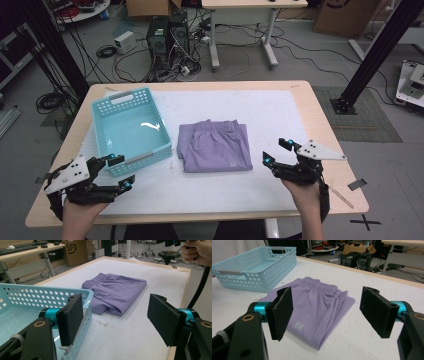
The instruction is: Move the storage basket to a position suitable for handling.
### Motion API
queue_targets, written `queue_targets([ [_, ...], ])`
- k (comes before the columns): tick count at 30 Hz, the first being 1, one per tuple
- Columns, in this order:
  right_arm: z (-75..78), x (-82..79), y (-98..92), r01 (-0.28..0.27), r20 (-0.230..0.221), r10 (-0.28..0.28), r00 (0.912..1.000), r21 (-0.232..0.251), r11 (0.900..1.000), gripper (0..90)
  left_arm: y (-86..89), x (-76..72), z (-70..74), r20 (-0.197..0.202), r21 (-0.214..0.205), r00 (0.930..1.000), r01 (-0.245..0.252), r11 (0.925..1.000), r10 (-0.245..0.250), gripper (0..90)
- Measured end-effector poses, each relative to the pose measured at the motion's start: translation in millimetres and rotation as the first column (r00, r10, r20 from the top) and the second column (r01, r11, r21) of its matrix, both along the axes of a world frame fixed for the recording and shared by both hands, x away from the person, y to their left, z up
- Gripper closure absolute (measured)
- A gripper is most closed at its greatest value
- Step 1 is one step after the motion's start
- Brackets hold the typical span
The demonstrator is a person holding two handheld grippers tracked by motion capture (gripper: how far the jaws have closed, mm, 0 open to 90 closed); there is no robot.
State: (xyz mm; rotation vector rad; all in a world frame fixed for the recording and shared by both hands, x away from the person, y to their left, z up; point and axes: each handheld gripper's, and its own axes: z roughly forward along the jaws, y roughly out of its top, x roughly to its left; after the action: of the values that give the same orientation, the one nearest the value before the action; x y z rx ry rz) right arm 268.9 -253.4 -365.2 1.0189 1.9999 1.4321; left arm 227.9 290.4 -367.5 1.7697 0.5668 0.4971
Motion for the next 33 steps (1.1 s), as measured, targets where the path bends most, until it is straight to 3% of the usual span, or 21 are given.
queue_targets([
  [25, 0.2, 4.2, 0.1, -0.008, 0.008, 0.008, 0.9999, 0.014, 0.9999, 27.3, 22.0, 1.1, -5.2, -0.015, -0.036, 0.9969, -0.078, 0.9963, 0.078, 28.5],
  [30, -1.2, 6.1, 1.0, -0.012, 0.01, 0.012, 0.9999, 0.016, 0.9998, 27.3, 35.8, 7.4, -6.5, -0.054, -0.066, 0.9864, -0.159, 0.9851, 0.155, 29.4],
  [33, -1.6, 7.3, 0.6, -0.009, 0.011, 0.009, 0.9999, 0.018, 0.9998, 27.3, 44.6, 16.3, -8.8, -0.075, -0.057, 0.9746, -0.215, 0.9748, 0.211, 29.3],
])
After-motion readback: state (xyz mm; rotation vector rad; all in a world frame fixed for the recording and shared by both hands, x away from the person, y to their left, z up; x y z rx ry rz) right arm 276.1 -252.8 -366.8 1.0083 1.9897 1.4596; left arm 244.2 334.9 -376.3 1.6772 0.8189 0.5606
